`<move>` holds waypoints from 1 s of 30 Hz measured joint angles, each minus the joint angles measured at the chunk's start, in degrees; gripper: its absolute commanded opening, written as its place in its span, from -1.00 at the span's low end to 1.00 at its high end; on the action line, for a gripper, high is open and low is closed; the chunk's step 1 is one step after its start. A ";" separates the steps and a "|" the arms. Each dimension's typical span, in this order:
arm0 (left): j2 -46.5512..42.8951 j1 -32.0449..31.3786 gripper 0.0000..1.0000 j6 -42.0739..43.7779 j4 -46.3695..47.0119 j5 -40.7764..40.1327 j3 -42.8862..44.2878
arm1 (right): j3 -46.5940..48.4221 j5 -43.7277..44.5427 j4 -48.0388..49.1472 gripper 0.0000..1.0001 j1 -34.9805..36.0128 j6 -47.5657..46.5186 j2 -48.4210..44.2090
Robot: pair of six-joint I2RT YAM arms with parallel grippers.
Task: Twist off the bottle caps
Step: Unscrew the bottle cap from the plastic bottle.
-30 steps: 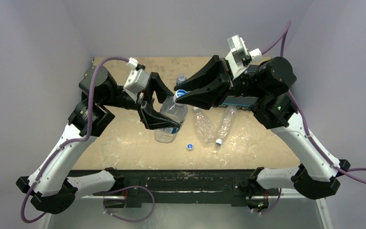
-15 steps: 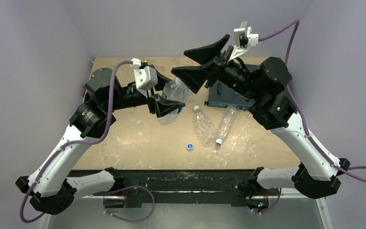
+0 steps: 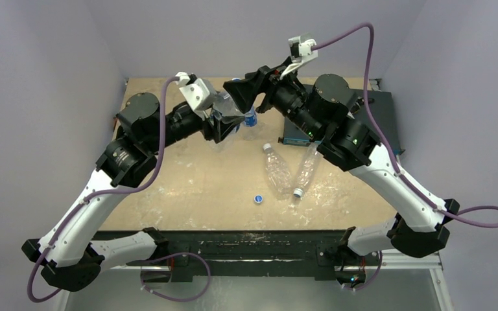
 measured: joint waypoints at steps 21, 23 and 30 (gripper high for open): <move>0.00 0.00 -1.00 0.44 0.37 -2.71 -1.25 | 0.00 -0.87 0.98 -0.73 0.35 0.96 0.00; 0.00 0.00 -1.00 0.44 0.37 -2.78 -1.25 | 0.00 -0.90 1.01 -0.85 0.35 0.96 0.04; 0.00 0.00 -1.00 0.57 0.35 -2.40 -1.25 | -0.02 -1.55 1.01 -1.00 0.35 0.92 0.09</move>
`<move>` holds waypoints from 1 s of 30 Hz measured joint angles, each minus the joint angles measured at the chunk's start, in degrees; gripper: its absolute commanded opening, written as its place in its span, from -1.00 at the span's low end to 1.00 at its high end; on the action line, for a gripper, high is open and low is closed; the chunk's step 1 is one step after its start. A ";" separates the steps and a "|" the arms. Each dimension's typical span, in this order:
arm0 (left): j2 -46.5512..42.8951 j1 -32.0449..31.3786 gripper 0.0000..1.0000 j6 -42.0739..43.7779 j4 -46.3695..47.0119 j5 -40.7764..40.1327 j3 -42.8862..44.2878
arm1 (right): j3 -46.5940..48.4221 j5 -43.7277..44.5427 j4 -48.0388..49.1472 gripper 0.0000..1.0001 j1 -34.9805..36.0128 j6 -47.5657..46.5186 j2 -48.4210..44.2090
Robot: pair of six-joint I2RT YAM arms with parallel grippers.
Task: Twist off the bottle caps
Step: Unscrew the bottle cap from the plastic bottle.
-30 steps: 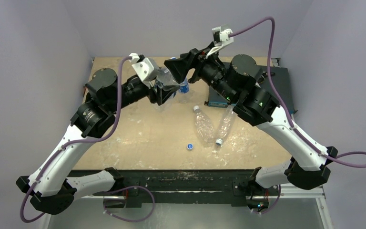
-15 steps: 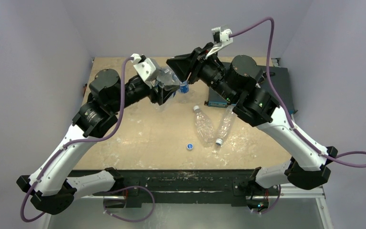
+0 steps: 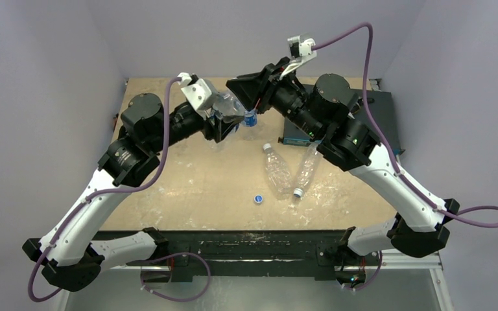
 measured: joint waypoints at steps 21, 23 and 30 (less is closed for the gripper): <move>-0.22 0.98 -1.00 -16.48 6.75 40.98 3.08 | -7.43 -47.17 15.93 -1.00 -6.43 0.52 -8.17; -0.22 0.74 -1.00 -18.34 7.72 43.87 2.97 | -7.43 -51.65 17.68 -1.00 -6.78 1.03 -7.74; -0.22 0.46 -1.00 -20.24 7.61 48.59 2.49 | -6.99 -58.95 18.93 -0.25 -6.99 0.48 -6.75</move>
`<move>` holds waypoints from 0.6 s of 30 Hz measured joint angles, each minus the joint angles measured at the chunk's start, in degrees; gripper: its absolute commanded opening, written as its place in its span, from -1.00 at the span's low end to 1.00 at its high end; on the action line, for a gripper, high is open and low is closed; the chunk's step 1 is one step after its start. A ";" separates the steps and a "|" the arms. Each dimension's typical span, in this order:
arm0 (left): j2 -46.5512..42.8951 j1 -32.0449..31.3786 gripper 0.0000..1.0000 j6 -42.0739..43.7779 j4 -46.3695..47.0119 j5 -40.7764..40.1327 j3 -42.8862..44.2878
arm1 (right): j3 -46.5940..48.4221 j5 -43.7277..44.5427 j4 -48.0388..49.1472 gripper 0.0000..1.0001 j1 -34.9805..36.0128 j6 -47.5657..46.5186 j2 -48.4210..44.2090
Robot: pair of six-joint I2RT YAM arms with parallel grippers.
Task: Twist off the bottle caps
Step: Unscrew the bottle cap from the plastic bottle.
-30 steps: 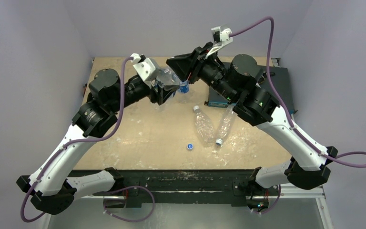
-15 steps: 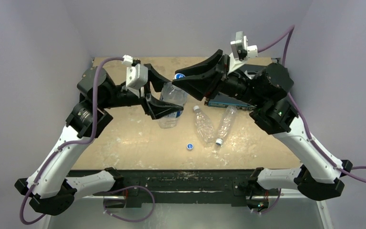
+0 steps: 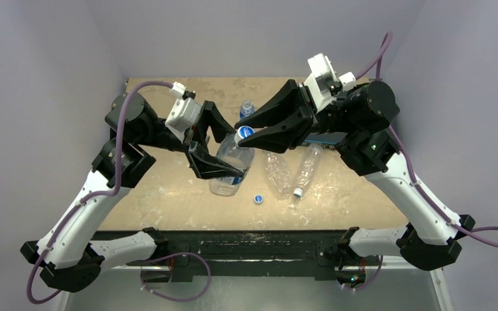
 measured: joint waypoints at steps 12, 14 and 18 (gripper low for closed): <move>-0.04 -0.48 -1.00 14.56 -6.78 -16.74 0.09 | 0.66 22.29 -6.88 0.98 -0.24 -0.81 -1.31; -0.04 -0.48 -1.00 17.25 -7.26 -22.51 0.09 | 2.36 26.82 -9.66 0.93 -0.17 -0.39 -0.57; -0.02 -0.50 -1.00 21.94 -7.50 -35.58 -0.37 | 8.70 38.88 -16.46 0.75 0.70 -0.22 3.32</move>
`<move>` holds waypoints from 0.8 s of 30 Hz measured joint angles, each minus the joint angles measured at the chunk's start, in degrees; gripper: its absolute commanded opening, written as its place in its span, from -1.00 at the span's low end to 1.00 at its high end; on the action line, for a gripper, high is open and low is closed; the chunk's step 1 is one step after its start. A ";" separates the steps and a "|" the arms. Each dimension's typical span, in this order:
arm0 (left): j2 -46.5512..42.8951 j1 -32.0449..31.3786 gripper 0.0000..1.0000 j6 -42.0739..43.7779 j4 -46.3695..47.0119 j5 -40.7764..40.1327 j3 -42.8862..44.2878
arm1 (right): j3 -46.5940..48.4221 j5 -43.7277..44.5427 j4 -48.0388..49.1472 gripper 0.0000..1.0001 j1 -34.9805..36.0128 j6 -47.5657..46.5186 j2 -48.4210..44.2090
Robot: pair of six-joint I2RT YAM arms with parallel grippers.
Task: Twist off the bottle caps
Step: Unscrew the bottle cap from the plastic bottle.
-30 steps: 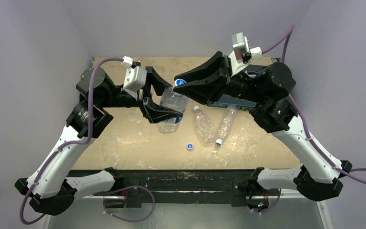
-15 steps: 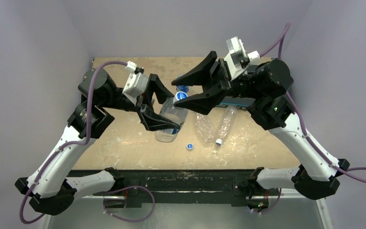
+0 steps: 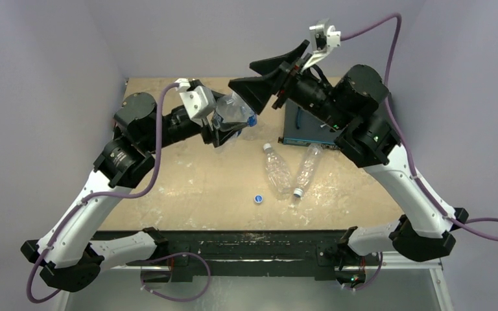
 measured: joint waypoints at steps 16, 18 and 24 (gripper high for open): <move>0.26 0.00 -1.00 4.70 0.63 -14.97 -1.92 | 1.90 25.44 -7.63 0.20 7.72 -2.01 5.51; 0.28 0.00 -1.00 4.94 0.52 -15.19 -2.12 | 1.49 26.21 -6.93 0.20 7.74 -2.01 5.20; 0.35 0.00 -1.00 5.09 0.63 -15.52 -2.12 | 0.55 26.84 -5.11 0.02 7.76 -2.01 4.76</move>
